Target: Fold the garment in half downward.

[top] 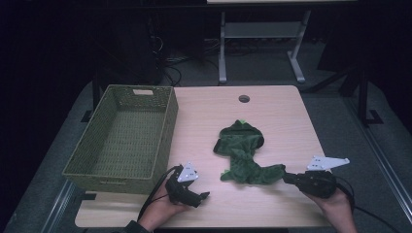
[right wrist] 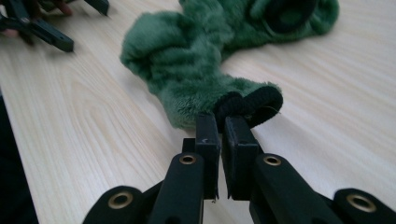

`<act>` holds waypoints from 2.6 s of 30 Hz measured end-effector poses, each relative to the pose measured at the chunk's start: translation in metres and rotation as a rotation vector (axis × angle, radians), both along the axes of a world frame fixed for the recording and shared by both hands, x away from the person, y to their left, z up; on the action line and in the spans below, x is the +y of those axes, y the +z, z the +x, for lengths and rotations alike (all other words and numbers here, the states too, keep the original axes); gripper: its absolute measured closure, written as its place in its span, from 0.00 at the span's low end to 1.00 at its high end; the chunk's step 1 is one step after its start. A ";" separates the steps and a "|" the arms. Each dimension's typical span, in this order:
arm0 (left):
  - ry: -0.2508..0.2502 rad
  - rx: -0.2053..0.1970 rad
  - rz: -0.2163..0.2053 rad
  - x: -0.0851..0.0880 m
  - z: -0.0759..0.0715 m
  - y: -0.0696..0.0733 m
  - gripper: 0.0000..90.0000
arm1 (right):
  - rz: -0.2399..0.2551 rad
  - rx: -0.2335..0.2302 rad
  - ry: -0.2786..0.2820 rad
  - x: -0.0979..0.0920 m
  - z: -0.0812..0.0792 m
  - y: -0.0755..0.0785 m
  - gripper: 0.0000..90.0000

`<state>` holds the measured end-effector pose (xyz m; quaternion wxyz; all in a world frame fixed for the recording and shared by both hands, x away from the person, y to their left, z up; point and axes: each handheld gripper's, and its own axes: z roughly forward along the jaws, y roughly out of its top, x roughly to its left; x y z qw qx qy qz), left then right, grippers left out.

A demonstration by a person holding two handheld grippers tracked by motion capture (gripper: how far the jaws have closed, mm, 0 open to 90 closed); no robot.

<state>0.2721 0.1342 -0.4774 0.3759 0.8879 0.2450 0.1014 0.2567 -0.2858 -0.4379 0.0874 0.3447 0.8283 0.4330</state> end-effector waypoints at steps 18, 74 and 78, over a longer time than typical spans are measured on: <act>0.000 0.000 0.000 0.000 0.000 0.000 0.14 | 0.026 -0.067 0.153 0.042 0.014 0.021 0.95; 0.030 0.001 0.004 -0.007 0.001 0.000 0.14 | -0.127 0.091 0.129 0.124 0.082 -0.013 0.92; 0.020 0.024 0.044 -0.010 0.004 0.004 0.14 | -0.093 0.075 0.110 0.114 0.080 -0.001 0.85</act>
